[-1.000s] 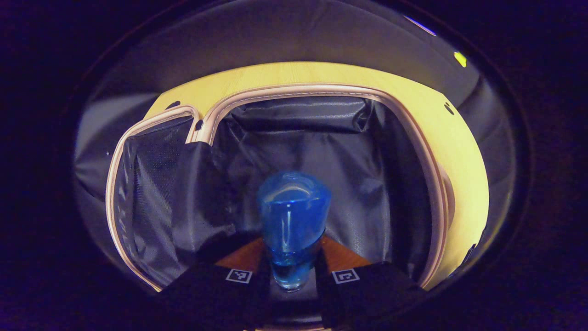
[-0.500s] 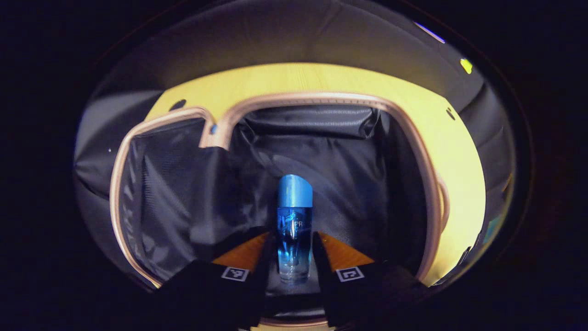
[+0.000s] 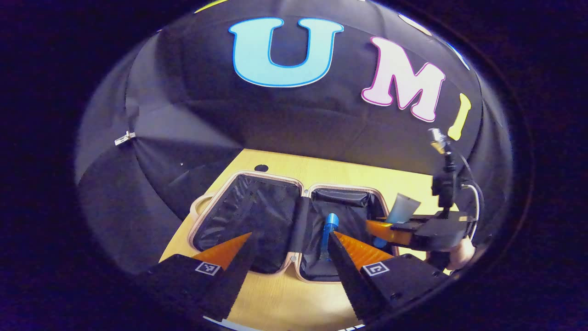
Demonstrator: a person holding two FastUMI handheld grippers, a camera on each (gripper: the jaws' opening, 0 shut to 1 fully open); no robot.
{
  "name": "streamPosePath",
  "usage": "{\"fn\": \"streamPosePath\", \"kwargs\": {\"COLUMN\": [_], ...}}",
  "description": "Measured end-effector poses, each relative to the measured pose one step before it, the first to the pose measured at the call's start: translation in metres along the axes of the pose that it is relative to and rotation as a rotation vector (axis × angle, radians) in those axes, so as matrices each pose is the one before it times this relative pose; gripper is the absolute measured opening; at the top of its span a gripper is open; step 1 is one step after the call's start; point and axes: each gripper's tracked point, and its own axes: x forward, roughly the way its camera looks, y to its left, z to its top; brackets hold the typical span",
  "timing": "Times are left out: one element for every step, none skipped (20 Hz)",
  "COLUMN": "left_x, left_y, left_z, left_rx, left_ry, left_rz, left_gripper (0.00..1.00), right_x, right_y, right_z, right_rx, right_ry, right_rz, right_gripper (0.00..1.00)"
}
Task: First open the suitcase, pack the skin care products into it, and then close the suitcase.
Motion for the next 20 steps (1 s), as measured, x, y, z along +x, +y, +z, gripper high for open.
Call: {"fn": "streamPosePath", "kwargs": {"left_x": [-0.01349, -0.00946, -0.01098, -0.00809, -0.00716, -0.00789, -0.00498, -0.00169, -0.00271, -0.00175, -0.00183, -0.00033, -0.00007, 0.00107, 0.00309, 0.00875, 0.00792, 0.0123, 0.01338, 0.01713], "left_y": [0.00042, 0.00423, 0.0022, -0.00036, 0.0008, 0.00457, 0.00816, 0.00923, 0.00724, 0.00515, 0.00515, 0.00748, 0.0102, 0.01144, 0.01195, 0.02132, 0.0142, 0.01407, 0.0147, 0.01402], "left_z": [-0.00563, -0.00624, -0.00601, -0.00671, -0.00587, -0.00653, -0.00533, -0.00477, -0.00316, -0.00165, -0.00099, -0.00041, 0.00172, 0.00272, 0.00529, 0.01124, 0.00924, 0.00933, 0.00775, 0.00595], "left_rx": [-0.0152, -0.01647, -0.01461, -0.01186, -0.00986, -0.00592, -0.00354, -0.00364, -0.00573, -0.00921, -0.009, -0.00625, -0.00149, -0.00029, 0.00229, 0.00609, 0.00094, -0.00342, -0.01187, -0.0193], "left_ry": [-0.00703, -0.00122, 0.00173, 0.00091, 0.0032, 0.00394, 0.00559, 0.00584, 0.00126, 0.00001, -0.00044, -0.0036, -0.00827, -0.01223, -0.01781, -0.02627, -0.02271, -0.01831, -0.01976, -0.0046], "left_rz": [-0.01247, 0.00087, 0.00161, 0.00106, -0.00434, -0.00082, 0.01704, 0.01893, 0.01533, 0.01192, 0.00825, 0.01172, 0.01733, 0.0171, 0.00766, 0.00693, 0.00602, 0.00452, 0.00636, 0.0014], "left_gripper": [0.96, 0.96, 0.92, 0.96, 0.96, 0.96, 0.96, 0.96, 0.96, 0.96, 0.96, 0.96, 0.96, 0.96, 0.96, 0.96, 0.96, 0.96, 0.96, 0.96], "right_x": [0.01156, 0.01048, 0.00584, 0.00431, 0.005, 0.00267, 0.00346, -0.00018, -0.00192, -0.00058, -0.00194, -0.00359, -0.00337, -0.00759, -0.0111, -0.02259, -0.01233, -0.01581, -0.01684, -0.01688], "right_y": [-0.00658, -0.00763, -0.00121, -0.00083, -0.00639, -0.00169, 0.00075, 0.0004, -0.00056, 0.00136, 0.00187, 0.00399, 0.00438, 0.00379, 0.00361, 0.00433, 0.00142, 0.00173, 0.00285, 0.00358], "right_z": [-0.00862, -0.01082, -0.01318, -0.0091, 0.00203, -0.00026, 0.00195, -0.00117, -0.00102, -0.00105, 0.00099, 0.00211, 0.00019, 0.00214, 0.00299, 0.00466, 0.00348, 0.00354, 0.0039, 0.00309], "right_rx": [-0.02909, -0.02004, 0.01766, 0.04421, 0.0282, 0.03811, 0.02728, 0.01351, 0.0013, -0.00881, -0.01201, -0.00722, -0.00566, -0.00834, -0.0065, -0.01998, -0.01747, -0.01304, -0.00367, 0.00317], "right_ry": [0.04238, 0.04604, 0.05519, 0.05023, 0.01148, 0.01963, 0.0157, 0.02138, 0.01367, 0.00802, -0.00837, -0.00829, -0.01222, -0.0201, -0.02397, -0.05263, -0.03868, -0.04271, -0.04451, -0.04617], "right_rz": [-0.0376, -0.03107, -0.01376, -0.01736, -0.03082, -0.01473, -0.01141, -0.00545, -0.00389, -0.00285, -0.00502, -0.00164, -0.00255, -0.00395, 0.008, 0.00281, 0.00149, 0.00369, 0.00636, 0.01018], "right_gripper": [0.3, 0.3, 0.3, 0.3, 0.3, 0.3, 0.3, 0.3, 0.31, 0.24, 0.27, 0.32, 0.38, 0.57, 0.77, 0.96, 0.99, 0.98, 0.98, 0.98]}}
